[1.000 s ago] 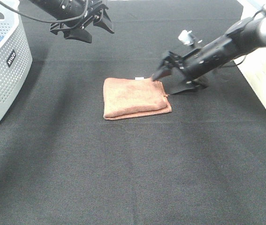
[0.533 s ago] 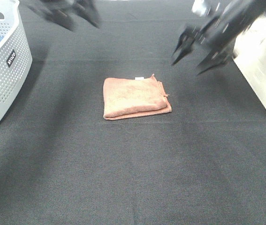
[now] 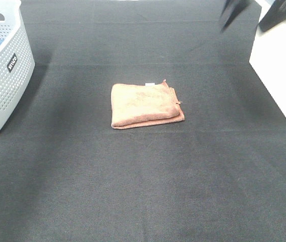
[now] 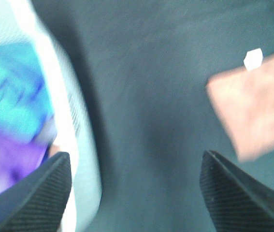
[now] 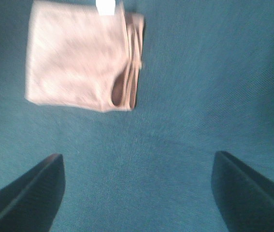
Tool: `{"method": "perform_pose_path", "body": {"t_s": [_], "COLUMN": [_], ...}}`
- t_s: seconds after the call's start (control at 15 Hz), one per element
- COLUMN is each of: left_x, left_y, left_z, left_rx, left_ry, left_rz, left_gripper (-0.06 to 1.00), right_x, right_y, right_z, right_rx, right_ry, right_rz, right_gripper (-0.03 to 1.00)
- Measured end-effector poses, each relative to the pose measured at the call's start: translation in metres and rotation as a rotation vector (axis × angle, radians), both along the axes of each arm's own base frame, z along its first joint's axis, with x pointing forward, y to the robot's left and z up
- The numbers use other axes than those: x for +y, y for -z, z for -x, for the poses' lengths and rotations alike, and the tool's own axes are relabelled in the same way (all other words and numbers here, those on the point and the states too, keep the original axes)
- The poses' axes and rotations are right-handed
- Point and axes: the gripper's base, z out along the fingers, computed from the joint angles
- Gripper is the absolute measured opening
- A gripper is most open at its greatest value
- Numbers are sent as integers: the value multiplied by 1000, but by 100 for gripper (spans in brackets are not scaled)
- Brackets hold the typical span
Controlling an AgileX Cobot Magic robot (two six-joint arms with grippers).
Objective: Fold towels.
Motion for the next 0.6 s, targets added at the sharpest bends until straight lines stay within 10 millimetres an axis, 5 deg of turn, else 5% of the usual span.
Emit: {"method": "perform_pose_path", "body": {"t_s": [0.13, 0.2, 0.6], "left_x": [10, 10, 51], "left_y": [5, 5, 42], "left_z": [37, 37, 201], "left_rx": [43, 43, 70], "left_ry": [-16, -16, -51], "left_rz": [-4, -4, 12], "left_gripper": [71, 71, 71], "right_x": [-5, -5, -25], "right_y": [-20, -20, -6], "right_z": [34, 34, 171], "right_rx": [-37, -37, -14], "right_ry": [1, 1, 18], "right_rz": [5, 5, 35], "right_gripper": [78, 78, 78]}}
